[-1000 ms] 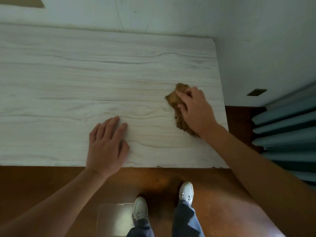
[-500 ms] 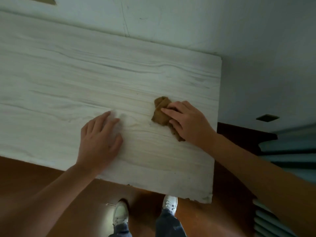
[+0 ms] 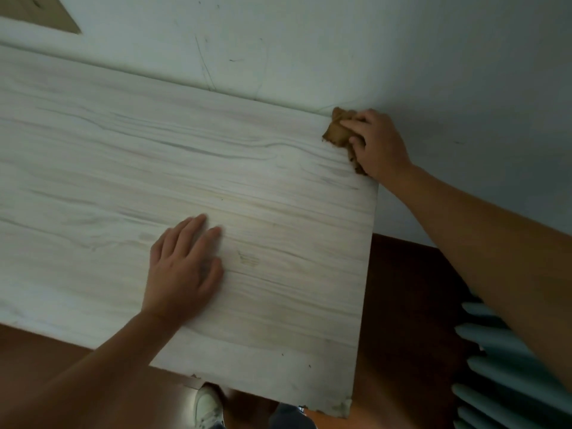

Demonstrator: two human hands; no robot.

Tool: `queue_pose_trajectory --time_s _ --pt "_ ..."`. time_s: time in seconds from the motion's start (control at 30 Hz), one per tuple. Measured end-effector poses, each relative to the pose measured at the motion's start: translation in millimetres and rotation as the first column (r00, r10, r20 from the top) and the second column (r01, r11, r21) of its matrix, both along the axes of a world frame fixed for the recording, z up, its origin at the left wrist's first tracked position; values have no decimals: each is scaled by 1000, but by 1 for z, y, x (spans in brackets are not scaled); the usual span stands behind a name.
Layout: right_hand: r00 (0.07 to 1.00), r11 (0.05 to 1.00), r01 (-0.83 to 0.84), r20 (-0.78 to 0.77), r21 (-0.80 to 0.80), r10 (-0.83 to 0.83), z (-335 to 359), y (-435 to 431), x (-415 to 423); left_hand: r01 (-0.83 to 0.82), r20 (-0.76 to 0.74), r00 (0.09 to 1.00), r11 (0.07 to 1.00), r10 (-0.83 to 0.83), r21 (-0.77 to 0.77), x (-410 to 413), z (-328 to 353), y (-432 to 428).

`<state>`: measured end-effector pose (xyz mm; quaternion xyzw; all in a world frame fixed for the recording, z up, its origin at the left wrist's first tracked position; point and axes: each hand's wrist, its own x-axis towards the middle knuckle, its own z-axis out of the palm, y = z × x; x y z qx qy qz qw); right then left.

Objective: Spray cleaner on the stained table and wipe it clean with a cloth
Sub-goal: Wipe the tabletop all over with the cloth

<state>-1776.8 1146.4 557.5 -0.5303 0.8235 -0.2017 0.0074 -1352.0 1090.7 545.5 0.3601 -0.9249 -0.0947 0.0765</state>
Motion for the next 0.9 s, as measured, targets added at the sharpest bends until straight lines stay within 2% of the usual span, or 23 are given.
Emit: queue_pose_trajectory --time_s 0.2,0.4,0.53,0.63,0.73,0.83,0.9 --pt "999 1000 -2 35 -10 2 -2 0 24 8 -21 1000 1000 -8 1 1 -1 -1" --pt "929 931 -362 107 46 355 1 53 156 24 -11 1000 1000 -24 15 4 -1 -4" --pt "852 859 -510 157 39 499 0 113 258 31 -29 999 998 -29 58 5 -3 -5" --pt "814 814 -579 87 51 574 2 125 276 20 -76 997 995 -12 100 6 -1 -5" --pt "898 894 -440 25 82 440 1 105 254 21 -152 988 982 8 189 9 2 -7" --pt "999 998 -44 21 52 43 1 77 228 106 -224 974 956 -44 272 19 8 -12" --pt "972 973 227 58 35 -228 0 56 226 181 -230 965 952 -124 247 32 14 -22"
